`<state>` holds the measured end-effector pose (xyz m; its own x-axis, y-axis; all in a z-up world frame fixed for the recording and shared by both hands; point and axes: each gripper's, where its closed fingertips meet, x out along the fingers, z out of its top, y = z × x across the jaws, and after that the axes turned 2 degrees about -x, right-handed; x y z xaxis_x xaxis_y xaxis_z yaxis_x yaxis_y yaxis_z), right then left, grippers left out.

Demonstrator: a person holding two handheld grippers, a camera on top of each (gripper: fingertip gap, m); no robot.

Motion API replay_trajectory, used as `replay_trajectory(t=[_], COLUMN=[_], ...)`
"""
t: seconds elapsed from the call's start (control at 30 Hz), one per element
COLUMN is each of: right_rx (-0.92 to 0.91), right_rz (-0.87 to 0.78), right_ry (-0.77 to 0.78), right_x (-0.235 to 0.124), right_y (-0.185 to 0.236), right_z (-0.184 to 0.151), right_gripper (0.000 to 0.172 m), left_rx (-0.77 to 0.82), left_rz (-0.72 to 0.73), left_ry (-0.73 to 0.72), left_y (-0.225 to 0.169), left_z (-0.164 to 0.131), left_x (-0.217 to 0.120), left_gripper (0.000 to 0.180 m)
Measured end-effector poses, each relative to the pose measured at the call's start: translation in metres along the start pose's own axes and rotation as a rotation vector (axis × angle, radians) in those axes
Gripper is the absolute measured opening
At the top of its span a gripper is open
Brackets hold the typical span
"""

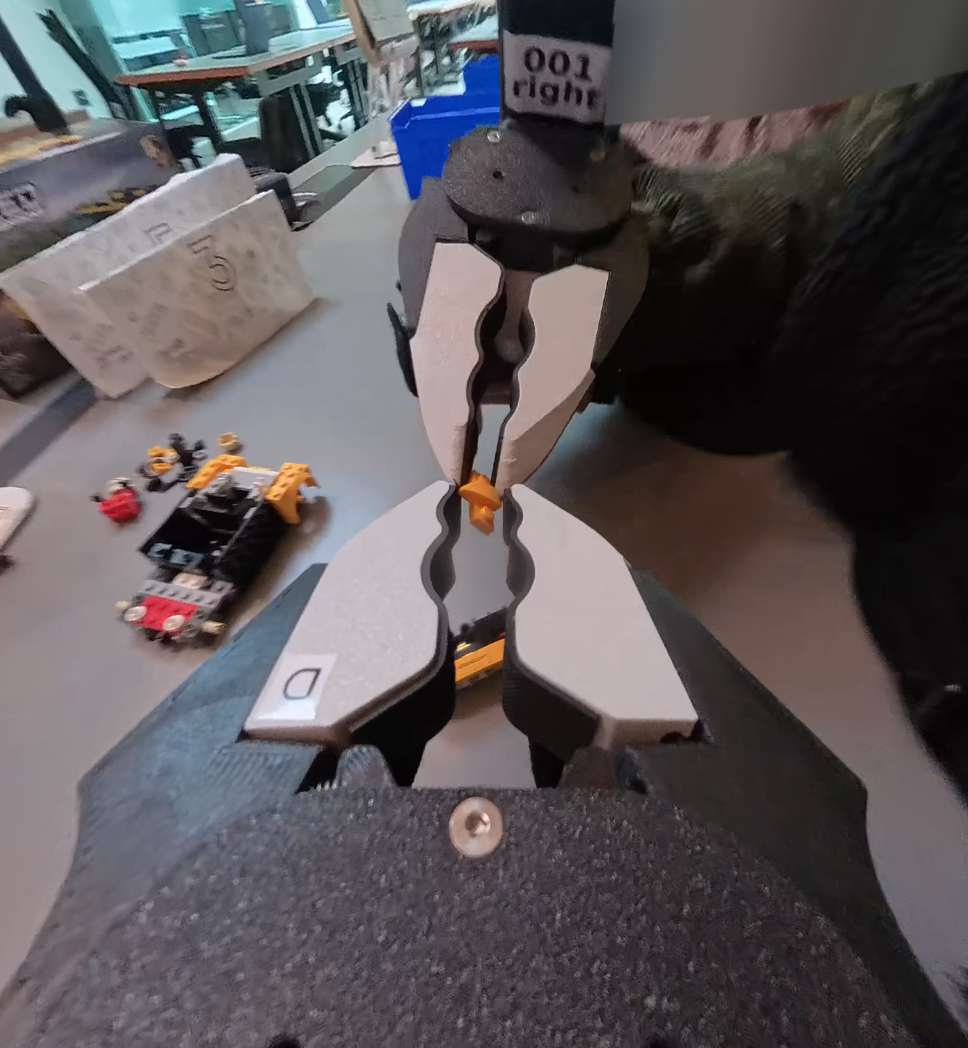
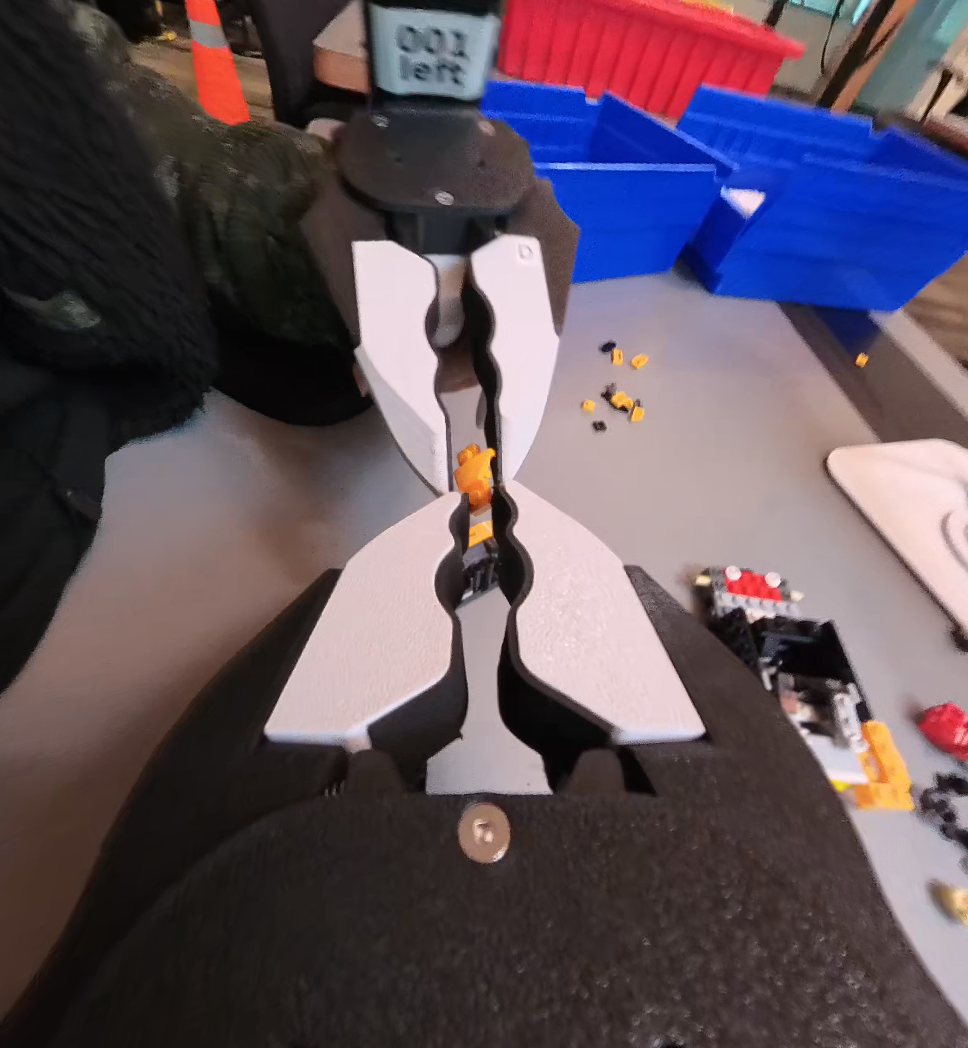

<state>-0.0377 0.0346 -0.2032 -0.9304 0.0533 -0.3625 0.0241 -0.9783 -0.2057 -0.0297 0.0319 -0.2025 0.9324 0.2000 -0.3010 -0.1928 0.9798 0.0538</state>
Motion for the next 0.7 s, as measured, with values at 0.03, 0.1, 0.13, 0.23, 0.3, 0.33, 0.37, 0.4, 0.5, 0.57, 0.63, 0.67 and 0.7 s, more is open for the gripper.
replay_trajectory(t=[0.03, 0.1, 0.13, 0.23, 0.3, 0.33, 0.37, 0.4, 0.5, 0.57, 0.63, 0.67, 0.7], right_rx=[0.037, 0.125, 0.164, 0.225, 0.255, 0.258, 0.257, 0.262, 0.282, 0.294, 0.303, 0.302, 0.299], right_rz=[0.002, 0.018, 0.024, 0.043, 0.063, 0.052, 0.033, 0.013, -0.034, -0.057, -0.062, -0.06, -0.06], right_ry=[0.012, 0.024, 0.023, 0.054, 0.027, 0.03, 0.038, 0.047, 0.063, 0.072, 0.081, 0.083, 0.085], right_x=[0.002, 0.005, 0.006, 0.011, 0.012, 0.012, 0.012, 0.011, 0.009, 0.008, 0.009, 0.009, 0.009], right_y=[-0.002, -0.003, -0.004, -0.003, -0.001, -0.004, -0.007, -0.011, -0.021, -0.026, -0.027, -0.027, -0.026], right_z=[-0.004, -0.009, -0.01, -0.019, -0.016, -0.016, -0.018, -0.021, -0.028, -0.032, -0.035, -0.036, -0.037], right_gripper=[0.007, 0.007, 0.007, 0.007, 0.007, 0.007, 0.007, 0.008, 0.007, 0.008, 0.008, 0.008, 0.008], left_rx=[0.041, 0.114, 0.134, 0.159, 0.147, 0.131, 0.104, 0.062, -0.133, -0.256, -0.335, -0.358, -0.367], left_rz=[0.027, 0.066, 0.077, 0.072, 0.1, 0.108, 0.127, 0.165, 0.349, 0.496, 0.615, 0.658, 0.697], left_ry=[0.018, 0.032, 0.034, -0.043, 0.015, 0.031, 0.032, 0.041, 0.201, 0.376, 0.494, 0.525, 0.533], left_y=[0.002, 0.005, 0.006, 0.002, 0.01, 0.013, 0.019, 0.029, 0.073, 0.099, 0.115, 0.121, 0.126], left_z=[-0.003, -0.006, -0.007, 0.006, -0.003, -0.006, -0.005, -0.006, -0.034, -0.071, -0.098, -0.105, -0.108], left_x=[0.001, 0.001, 0.001, -0.003, -0.002, -0.004, -0.007, -0.012, -0.032, -0.053, -0.074, -0.083, -0.089], left_gripper=[0.013, 0.012, 0.012, 0.011, 0.011, 0.011, 0.011, 0.011, 0.012, 0.012, 0.012, 0.013, 0.016])
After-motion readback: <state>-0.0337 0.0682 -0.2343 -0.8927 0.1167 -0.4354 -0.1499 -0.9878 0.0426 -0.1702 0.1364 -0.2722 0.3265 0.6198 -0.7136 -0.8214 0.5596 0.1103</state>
